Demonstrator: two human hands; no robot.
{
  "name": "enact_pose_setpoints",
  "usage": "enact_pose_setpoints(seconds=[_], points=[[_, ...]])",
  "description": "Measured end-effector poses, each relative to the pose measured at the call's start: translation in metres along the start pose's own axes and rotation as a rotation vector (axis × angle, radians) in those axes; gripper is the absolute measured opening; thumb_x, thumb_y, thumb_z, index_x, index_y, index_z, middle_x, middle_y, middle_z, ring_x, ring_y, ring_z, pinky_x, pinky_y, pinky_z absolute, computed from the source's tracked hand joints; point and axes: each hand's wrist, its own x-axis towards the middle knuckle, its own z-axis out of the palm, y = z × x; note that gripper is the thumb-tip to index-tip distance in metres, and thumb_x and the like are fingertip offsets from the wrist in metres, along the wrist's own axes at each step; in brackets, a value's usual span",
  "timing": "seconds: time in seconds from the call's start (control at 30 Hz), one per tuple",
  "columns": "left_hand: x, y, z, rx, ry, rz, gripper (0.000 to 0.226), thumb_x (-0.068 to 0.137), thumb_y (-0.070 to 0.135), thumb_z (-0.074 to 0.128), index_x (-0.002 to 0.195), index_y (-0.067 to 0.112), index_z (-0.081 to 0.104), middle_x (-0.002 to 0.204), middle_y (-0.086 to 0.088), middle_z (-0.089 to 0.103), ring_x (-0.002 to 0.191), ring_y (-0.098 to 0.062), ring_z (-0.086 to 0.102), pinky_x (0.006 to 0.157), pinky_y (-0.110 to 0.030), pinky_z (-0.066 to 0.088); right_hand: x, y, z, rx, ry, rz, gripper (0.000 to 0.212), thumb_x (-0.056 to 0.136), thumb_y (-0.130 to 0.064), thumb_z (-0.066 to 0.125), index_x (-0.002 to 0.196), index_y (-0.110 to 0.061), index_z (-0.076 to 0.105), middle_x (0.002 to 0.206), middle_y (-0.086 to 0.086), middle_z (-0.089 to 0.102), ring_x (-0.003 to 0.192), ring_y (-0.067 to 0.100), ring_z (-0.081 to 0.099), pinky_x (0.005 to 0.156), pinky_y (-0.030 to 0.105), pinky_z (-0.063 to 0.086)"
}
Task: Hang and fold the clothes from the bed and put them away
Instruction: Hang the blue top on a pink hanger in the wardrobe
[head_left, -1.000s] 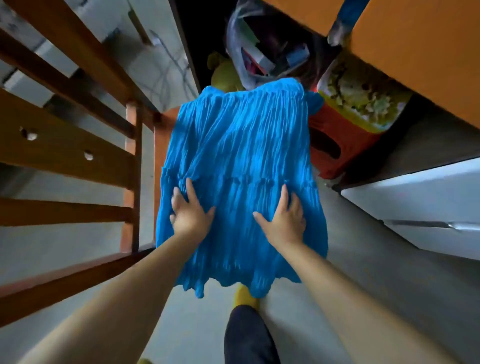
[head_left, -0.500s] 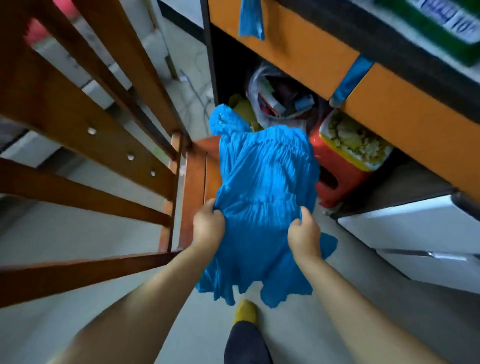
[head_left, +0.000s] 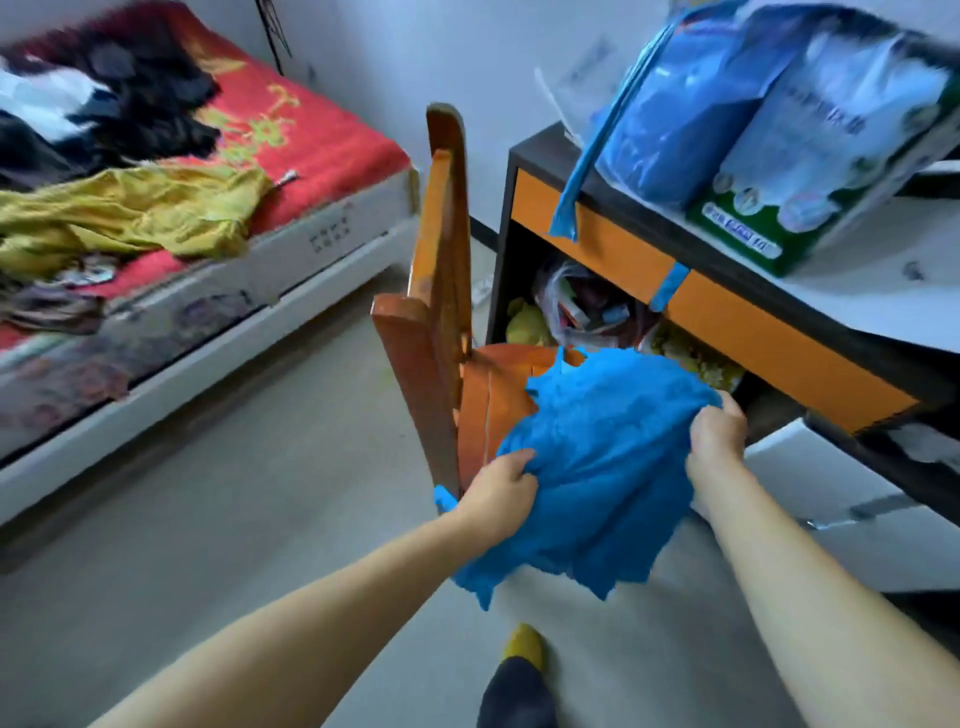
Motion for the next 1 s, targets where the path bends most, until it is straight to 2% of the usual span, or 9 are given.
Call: enact_pose_setpoints(seconds=[0.17,0.23,0.43,0.53,0.6,0.7,0.8,0.93,1.0], points=[[-0.033,0.032,-0.017,-0.211,-0.085,-0.023,0.039,0.086,-0.003,0.034,0.103,0.008,0.067,0.087,-0.005,0.065,0.073,-0.019,0.056,0.066,-0.026,0.042,-0.054,-0.048,0.016,-0.032,-0.302,0.012,0.043,0.091,0.004,0.029,0.12,-0.013,0.056,0.103,0.005,0.062,0.09,0.022,0.06,0.063,0.022,0.048],[-0.05,0.034,-0.039,-0.258,-0.166,-0.068,0.032,0.085,-0.001,0.036,0.091,0.01,0.065,0.085,-0.007,0.062,0.08,-0.021,0.055,0.076,-0.027,0.04,-0.078,-0.071,0.017,-0.117,-0.535,0.036,0.041,0.093,0.002,0.028,0.116,-0.013,0.059,0.097,0.003,0.065,0.088,0.021,0.063,0.061,0.024,0.049],[-0.119,0.002,-0.129,-0.288,-0.412,-0.214,0.041,0.102,0.043,0.033,0.125,0.019,0.057,0.12,-0.001,0.067,0.107,-0.018,0.066,0.082,-0.029,0.055,-0.17,-0.163,0.041,-0.414,-1.29,-0.159,0.037,0.077,-0.008,0.041,0.082,-0.021,0.075,0.08,0.0,0.072,0.074,0.009,0.068,0.065,0.018,0.053],[-0.154,-0.016,-0.156,-0.322,-0.147,-0.162,0.035,0.099,0.038,0.043,0.121,0.014,0.055,0.113,-0.01,0.066,0.097,-0.019,0.065,0.083,-0.037,0.054,-0.236,-0.192,0.071,-0.403,-1.489,-0.248,0.036,0.07,-0.006,0.039,0.068,-0.023,0.071,0.067,-0.006,0.065,0.062,0.004,0.062,0.06,0.013,0.05],[-0.179,-0.031,-0.175,-0.156,0.103,-0.052,0.045,0.096,0.02,0.056,0.138,0.019,0.04,0.131,-0.007,0.052,0.116,-0.016,0.053,0.097,-0.032,0.046,-0.282,-0.197,0.09,-0.331,-1.554,-0.269,0.031,0.063,-0.005,0.041,0.06,-0.023,0.067,0.06,-0.007,0.058,0.054,0.003,0.055,0.056,0.011,0.046],[-0.214,-0.046,-0.201,0.095,0.224,0.102,0.081,0.089,0.021,0.065,0.15,0.039,0.014,0.155,0.007,0.011,0.138,-0.005,0.018,0.108,-0.019,0.019,-0.34,-0.196,0.108,-0.227,-1.656,-0.289,0.032,0.063,-0.002,0.04,0.051,-0.023,0.062,0.052,-0.01,0.053,0.047,0.001,0.051,0.05,0.009,0.044],[-0.243,-0.056,-0.224,0.209,0.247,0.178,0.069,0.088,0.032,0.067,0.139,0.05,0.025,0.158,0.012,-0.007,0.145,-0.007,-0.002,0.118,-0.031,0.012,-0.38,-0.192,0.117,-0.146,-1.728,-0.24,0.034,0.065,-0.001,0.038,0.048,-0.021,0.061,0.049,-0.008,0.053,0.042,0.003,0.05,0.046,0.011,0.043],[-0.281,-0.08,-0.25,0.362,0.269,0.257,0.083,0.085,0.026,0.069,0.149,0.04,0.019,0.158,0.013,-0.012,0.144,-0.007,-0.015,0.12,-0.034,0.005,-0.431,-0.176,0.122,-0.119,-1.804,-0.18,0.03,0.063,-0.001,0.04,0.047,-0.02,0.055,0.047,-0.006,0.048,0.041,0.004,0.046,0.044,0.013,0.042],[-0.295,-0.09,-0.258,0.399,0.311,0.349,0.068,0.085,0.021,0.068,0.145,0.027,0.038,0.158,0.006,0.014,0.145,-0.01,0.005,0.118,-0.032,0.015,-0.448,-0.169,0.127,-0.172,-1.844,-0.19,0.03,0.063,0.0,0.041,0.046,-0.02,0.056,0.048,-0.006,0.049,0.042,0.005,0.046,0.045,0.013,0.042]])
